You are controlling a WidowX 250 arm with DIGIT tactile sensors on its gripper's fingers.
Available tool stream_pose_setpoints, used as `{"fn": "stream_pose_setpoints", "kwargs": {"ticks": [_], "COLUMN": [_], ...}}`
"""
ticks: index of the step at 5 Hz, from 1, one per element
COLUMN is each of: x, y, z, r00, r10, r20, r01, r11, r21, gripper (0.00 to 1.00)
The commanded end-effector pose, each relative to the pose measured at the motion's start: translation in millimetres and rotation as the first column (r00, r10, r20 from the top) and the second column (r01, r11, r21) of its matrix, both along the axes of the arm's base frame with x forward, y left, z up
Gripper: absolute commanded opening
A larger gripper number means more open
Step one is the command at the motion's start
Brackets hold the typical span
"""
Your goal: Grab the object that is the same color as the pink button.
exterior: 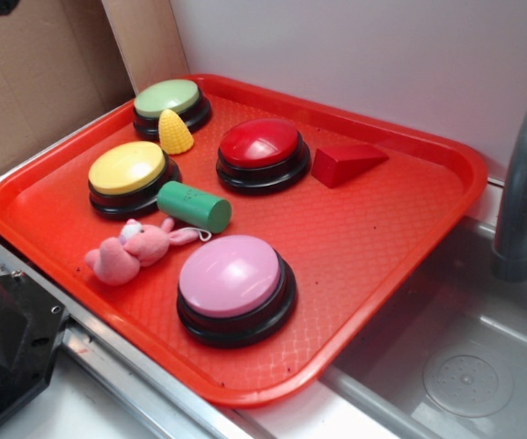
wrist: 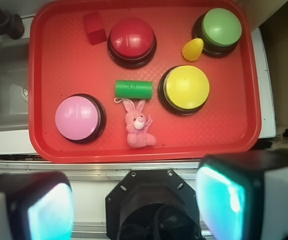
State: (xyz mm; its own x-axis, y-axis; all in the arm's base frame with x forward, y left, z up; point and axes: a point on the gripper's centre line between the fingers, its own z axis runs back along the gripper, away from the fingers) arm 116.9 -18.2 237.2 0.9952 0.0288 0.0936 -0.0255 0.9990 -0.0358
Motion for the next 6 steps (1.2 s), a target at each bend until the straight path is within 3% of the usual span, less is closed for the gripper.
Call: {"fn": "stream_pose_setpoints", "kwargs": {"ticks": [1, 3, 4, 5, 6], "x": [0, 4, 6, 16, 25], "y": [0, 4, 9, 6, 6], "z": [0, -73, -112, -149, -180], "r00": [1.0, 0.991, 0.967, 0.966, 0.973], "r10": [0.0, 0.12, 0.237, 0.24, 0.225], "r20": [0.0, 0.056, 0.088, 0.094, 0.059], "r01": [0.0, -0.119, -0.238, -0.242, -0.225], "r11": [1.0, 0.993, 0.971, 0.97, 0.974], "r21": [0.0, -0.028, -0.006, 0.007, -0.005], "gripper": [1.0, 1.0, 1.0, 1.0, 1.0]}}
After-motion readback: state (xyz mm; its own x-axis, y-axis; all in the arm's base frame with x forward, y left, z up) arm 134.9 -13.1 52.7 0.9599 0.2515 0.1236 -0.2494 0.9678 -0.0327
